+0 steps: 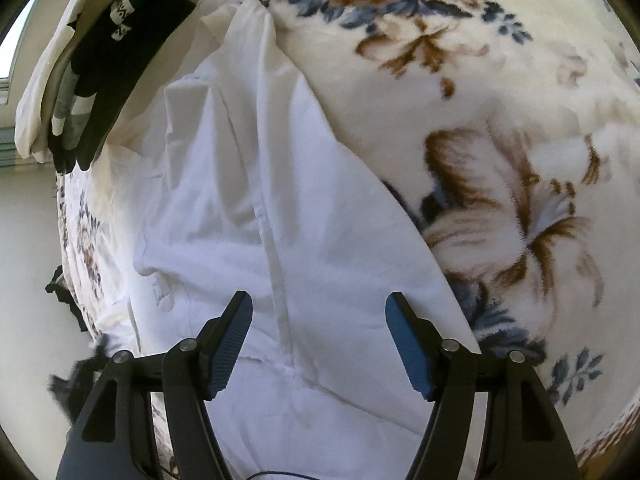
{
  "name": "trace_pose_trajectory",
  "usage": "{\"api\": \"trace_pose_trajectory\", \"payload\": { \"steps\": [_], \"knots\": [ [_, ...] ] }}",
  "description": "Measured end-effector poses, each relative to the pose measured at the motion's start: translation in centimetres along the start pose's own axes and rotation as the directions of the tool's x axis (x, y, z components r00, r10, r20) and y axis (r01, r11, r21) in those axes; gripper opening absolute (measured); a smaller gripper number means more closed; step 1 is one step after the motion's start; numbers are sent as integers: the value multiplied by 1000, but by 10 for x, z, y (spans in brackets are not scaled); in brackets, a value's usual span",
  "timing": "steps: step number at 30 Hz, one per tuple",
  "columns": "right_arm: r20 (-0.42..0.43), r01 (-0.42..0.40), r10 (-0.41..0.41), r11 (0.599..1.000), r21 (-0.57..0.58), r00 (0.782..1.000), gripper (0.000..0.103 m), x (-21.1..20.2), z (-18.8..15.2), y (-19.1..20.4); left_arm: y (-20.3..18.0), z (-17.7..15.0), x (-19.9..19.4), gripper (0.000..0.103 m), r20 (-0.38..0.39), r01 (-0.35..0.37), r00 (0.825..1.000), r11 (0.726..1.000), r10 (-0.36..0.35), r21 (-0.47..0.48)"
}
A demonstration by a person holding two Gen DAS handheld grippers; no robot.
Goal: Fold small clothes
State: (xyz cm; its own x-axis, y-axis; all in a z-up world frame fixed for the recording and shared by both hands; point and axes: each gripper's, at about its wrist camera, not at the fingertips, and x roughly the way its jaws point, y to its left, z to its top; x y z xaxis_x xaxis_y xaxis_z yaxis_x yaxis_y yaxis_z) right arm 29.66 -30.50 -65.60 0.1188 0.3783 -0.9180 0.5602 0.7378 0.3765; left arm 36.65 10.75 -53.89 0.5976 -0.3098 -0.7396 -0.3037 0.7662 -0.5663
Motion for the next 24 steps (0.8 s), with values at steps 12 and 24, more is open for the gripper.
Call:
{"api": "trace_pose_trajectory", "payload": {
  "steps": [12, 24],
  "knots": [
    [23, 6, -5, 1000, -10, 1000, 71, -39, 13, -2, -112, -130, 49, 60, -302, -8, 928, 821, 219, 571],
    [-79, -92, 78, 978, -186, 994, 71, -9, 51, 70, -38, -68, 33, 86, -186, -224, 932, 899, 310, 376]
  ]
}}
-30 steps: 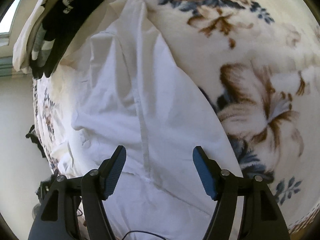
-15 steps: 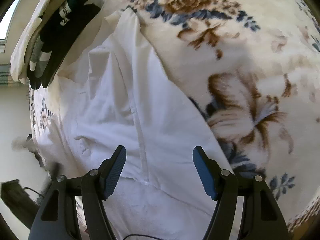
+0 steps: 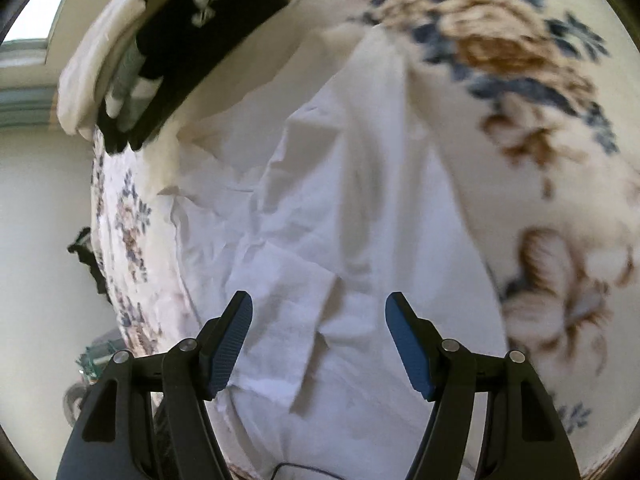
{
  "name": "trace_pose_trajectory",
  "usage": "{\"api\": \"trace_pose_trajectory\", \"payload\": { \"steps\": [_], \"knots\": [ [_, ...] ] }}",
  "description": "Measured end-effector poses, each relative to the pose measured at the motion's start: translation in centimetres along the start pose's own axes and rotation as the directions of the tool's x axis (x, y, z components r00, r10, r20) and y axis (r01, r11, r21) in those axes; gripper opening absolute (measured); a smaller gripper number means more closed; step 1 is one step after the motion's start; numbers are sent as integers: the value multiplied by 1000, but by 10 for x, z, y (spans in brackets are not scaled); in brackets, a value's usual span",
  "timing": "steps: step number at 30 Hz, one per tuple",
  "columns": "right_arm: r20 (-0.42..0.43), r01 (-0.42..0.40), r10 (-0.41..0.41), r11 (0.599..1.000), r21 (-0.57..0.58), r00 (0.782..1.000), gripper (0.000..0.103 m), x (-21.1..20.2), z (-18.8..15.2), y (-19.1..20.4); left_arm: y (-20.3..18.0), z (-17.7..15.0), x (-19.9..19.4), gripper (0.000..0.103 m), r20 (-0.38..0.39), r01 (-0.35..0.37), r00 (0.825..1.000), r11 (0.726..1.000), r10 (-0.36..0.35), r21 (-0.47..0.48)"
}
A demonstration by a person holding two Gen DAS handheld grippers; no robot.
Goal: Fold small clothes
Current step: 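Grasp the shirt hem with the left gripper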
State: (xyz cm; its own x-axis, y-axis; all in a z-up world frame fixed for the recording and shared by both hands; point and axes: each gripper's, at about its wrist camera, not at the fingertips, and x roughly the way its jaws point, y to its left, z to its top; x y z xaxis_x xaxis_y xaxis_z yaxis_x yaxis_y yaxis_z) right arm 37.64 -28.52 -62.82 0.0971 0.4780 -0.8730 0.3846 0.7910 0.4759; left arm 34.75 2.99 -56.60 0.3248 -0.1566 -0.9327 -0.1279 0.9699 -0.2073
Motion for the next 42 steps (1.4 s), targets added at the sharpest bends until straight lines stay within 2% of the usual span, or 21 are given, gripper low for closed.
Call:
{"api": "trace_pose_trajectory", "payload": {
  "steps": [4, 6, 7, 9, 12, 14, 17, 19, 22, 25, 27, 29, 31, 32, 35, 37, 38, 39, 40, 41, 42],
  "knots": [
    [-55, 59, -66, 991, -121, 996, 70, 31, 5, 28, -1, 15, 8, 86, 17, -20, 1000, 1000, 20, 0],
    [-41, 153, -164, 969, -195, 986, 36, 40, 5, 37, -4, 18, 6, 86, 32, -38, 999, 999, 38, 4],
    [-38, 191, -203, 957, -218, 978, 23, 40, 4, 38, -4, 18, 2, 86, 43, -40, 998, 999, 39, 10],
    [-50, 180, -194, 961, -212, 980, 24, 27, 0, 35, -10, 15, -14, 86, 82, -52, 995, 998, 49, 41],
    [-71, 128, -141, 979, -160, 987, 30, -23, -18, 16, -21, 2, -41, 86, 150, -59, 988, 994, 44, 95],
    [-57, 115, -124, 983, -145, 991, 46, -66, -38, -2, -33, -12, -59, 86, 163, -43, 986, 990, 21, 137],
    [-44, 130, -135, 985, -117, 990, 52, -125, -72, -42, -54, -33, -81, 86, 137, -25, 991, 984, 1, 175],
    [-48, 146, -150, 986, -83, 988, 52, -156, -93, -77, -73, -56, -97, 86, 119, -14, 993, 980, -10, 197],
    [-68, 166, -171, 984, -71, 983, 52, -187, -122, -131, -111, -99, -110, 86, 67, -14, 998, 973, -2, 232],
    [-100, 163, -171, 983, -81, 980, 53, -202, -138, -178, -153, -157, -112, 86, -11, -29, 999, 969, 33, 245],
    [-120, 166, -178, 980, -106, 977, 52, -207, -139, -212, -183, -201, -107, 86, -86, -37, 995, 976, 57, 217],
    [-105, 200, -214, 971, -132, 971, 53, -214, -136, -238, -207, -240, -99, 86, -172, -23, 984, 990, 47, 137],
    [-104, 221, -235, 967, -131, 967, 53, -223, -128, -270, -228, -275, -88, 86, -273, 22, 962, 1000, -20, 4],
    [-111, 216, -231, 968, -129, 967, 53, -224, -123, -281, -240, -295, -77, 86, -321, 48, 944, 995, -74, -87],
    [-126, 217, -234, 967, -136, 964, 53, -226, -114, -306, -264, -328, -47, 86, -386, 63, 911, 973, -148, -224],
    [-145, 211, -229, 969, -130, 962, 53, -222, -104, -320, -277, -343, -27, 78, -383, 48, 910, 959, -157, -279],
    [-154, 208, -227, 969, -130, 962, 53, -220, -100, -324, -281, -348, -17, 45, -380, 36, 913, 956, -150, -291],
    [-162, 209, -230, 969, -134, 960, 52, -217, -95, -329, -285, -353, -8, 10, -386, -8, 916, 959, -106, -282],
    [-167, 210, -232, 967, -141, 958, 52, -212, -91, -330, -286, -356, -4, 5, -384, -49, 921, 961, -61, -271],
    [-171, 212, -236, 966, -146, 957, 53, -208, -88, -328, -282, -359, -6, 3, -356, -65, 934, 956, -43, -287],
    [-178, 216, -242, 964, -156, 954, 53, -204, -85, -328, -276, -361, -13, 2, -311, -52, 949, 944, -55, -326]
  ]
}}
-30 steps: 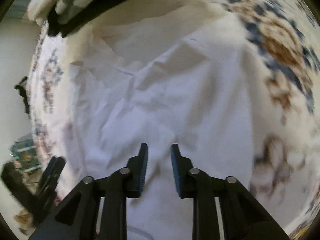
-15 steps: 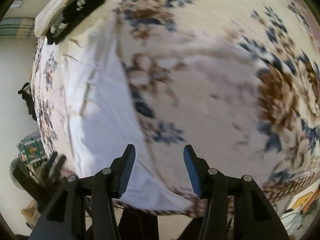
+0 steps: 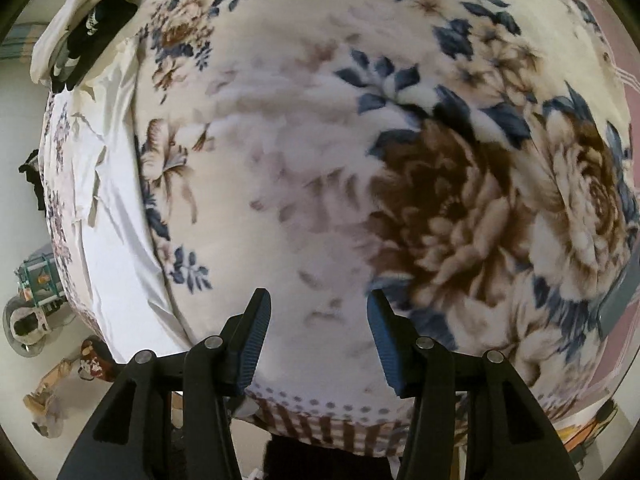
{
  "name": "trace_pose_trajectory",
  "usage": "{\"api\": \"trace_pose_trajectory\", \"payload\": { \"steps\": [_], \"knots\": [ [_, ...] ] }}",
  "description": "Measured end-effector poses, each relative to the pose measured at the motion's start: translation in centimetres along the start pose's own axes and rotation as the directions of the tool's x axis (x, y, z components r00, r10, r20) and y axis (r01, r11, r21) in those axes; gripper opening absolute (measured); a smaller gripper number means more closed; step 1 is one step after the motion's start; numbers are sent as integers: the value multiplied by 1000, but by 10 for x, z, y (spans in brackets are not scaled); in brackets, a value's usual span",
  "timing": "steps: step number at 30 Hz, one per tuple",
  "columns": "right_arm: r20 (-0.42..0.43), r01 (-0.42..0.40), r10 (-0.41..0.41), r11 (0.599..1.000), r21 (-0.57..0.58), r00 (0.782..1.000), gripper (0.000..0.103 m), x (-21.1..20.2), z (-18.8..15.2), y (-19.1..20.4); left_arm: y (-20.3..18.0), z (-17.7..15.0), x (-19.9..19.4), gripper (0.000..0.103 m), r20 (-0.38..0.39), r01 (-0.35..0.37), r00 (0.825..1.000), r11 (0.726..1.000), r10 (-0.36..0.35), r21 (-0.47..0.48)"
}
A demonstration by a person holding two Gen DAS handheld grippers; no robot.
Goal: Fold small clothes
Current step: 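Grasp the shirt hem with the left gripper, then lift the hem with the left gripper while the right gripper grasps the hem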
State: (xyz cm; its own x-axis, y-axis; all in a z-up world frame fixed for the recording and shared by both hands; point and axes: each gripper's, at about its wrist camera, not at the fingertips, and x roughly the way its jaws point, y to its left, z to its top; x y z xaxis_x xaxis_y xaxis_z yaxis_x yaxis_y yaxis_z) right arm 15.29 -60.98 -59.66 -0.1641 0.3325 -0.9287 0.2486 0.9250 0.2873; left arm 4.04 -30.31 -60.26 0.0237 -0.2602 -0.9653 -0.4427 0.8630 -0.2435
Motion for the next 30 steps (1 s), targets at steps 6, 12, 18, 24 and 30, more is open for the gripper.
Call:
{"api": "trace_pose_trajectory", "payload": {
  "steps": [6, 12, 18, 24, 30],
  "knots": [
    [-29, -6, 4, 997, -83, 1000, 53, 15, 37, 32, 25, -14, -66, 2, 155, 17, 988, 1000, -18, 2],
    [-8, -82, 82, 983, -164, 997, 52, 29, 104, 106, 59, -15, -109, 2, 225, 14, 974, 998, 0, -61],
    [29, -171, 183, 957, -236, 983, 52, 39, 182, 190, 76, -8, -140, 2, 280, 35, 960, 996, -9, -87],
    [18, -239, 248, 948, -212, 969, 52, 63, 241, 241, 103, 6, -156, 2, 307, 54, 952, 990, -12, -130],
    [-32, -280, 279, 957, -70, 960, 53, 113, 287, 262, 120, 15, -160, 1, 299, 61, 954, 988, -16, -144]
  ]
}}
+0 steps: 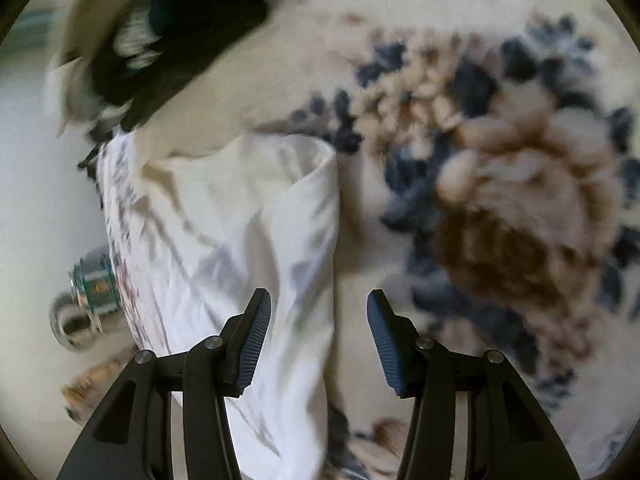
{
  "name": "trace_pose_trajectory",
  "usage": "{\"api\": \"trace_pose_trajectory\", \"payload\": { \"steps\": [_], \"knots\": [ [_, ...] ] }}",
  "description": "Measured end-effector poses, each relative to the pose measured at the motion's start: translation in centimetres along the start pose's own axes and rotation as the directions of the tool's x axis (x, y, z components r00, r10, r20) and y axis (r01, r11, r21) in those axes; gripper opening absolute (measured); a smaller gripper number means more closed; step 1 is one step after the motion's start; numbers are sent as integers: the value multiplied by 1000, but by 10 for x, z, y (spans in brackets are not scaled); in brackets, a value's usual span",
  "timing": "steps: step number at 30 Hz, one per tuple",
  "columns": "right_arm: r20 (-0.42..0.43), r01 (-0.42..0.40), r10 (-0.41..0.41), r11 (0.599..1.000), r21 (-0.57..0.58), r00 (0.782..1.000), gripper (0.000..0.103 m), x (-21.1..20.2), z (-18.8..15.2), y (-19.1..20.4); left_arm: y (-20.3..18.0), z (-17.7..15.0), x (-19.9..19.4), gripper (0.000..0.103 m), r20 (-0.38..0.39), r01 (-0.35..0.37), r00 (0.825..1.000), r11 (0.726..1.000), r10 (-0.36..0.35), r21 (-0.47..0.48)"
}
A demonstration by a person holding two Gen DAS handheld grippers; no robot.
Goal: Fold small clothes
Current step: 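Lift the hem with the left gripper while the right gripper grasps the hem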
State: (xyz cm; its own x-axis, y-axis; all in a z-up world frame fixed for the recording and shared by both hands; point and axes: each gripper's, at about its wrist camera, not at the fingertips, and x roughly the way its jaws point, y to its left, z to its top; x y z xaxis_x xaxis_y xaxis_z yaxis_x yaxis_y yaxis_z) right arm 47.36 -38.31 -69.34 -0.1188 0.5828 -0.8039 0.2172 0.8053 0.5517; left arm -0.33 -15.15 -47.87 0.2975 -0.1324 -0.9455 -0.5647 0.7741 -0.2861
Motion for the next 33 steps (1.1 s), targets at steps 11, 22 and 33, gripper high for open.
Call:
{"api": "trace_pose_trajectory", "payload": {
  "steps": [11, 22, 33],
  "knots": [
    [164, 113, -88, 983, -146, 982, 4, -32, -13, 116, 64, 71, -32, 1, 67, 51, 997, 998, -48, -41],
    [223, 256, -224, 959, -123, 949, 4, 33, -18, 259, 184, 162, -5, 1, 68, 90, 994, 983, -80, -162],
    [189, 455, -421, 868, -200, 887, 4, 159, -9, 326, 248, 180, 47, 1, -41, 144, 986, 955, -160, -260]
  ]
}}
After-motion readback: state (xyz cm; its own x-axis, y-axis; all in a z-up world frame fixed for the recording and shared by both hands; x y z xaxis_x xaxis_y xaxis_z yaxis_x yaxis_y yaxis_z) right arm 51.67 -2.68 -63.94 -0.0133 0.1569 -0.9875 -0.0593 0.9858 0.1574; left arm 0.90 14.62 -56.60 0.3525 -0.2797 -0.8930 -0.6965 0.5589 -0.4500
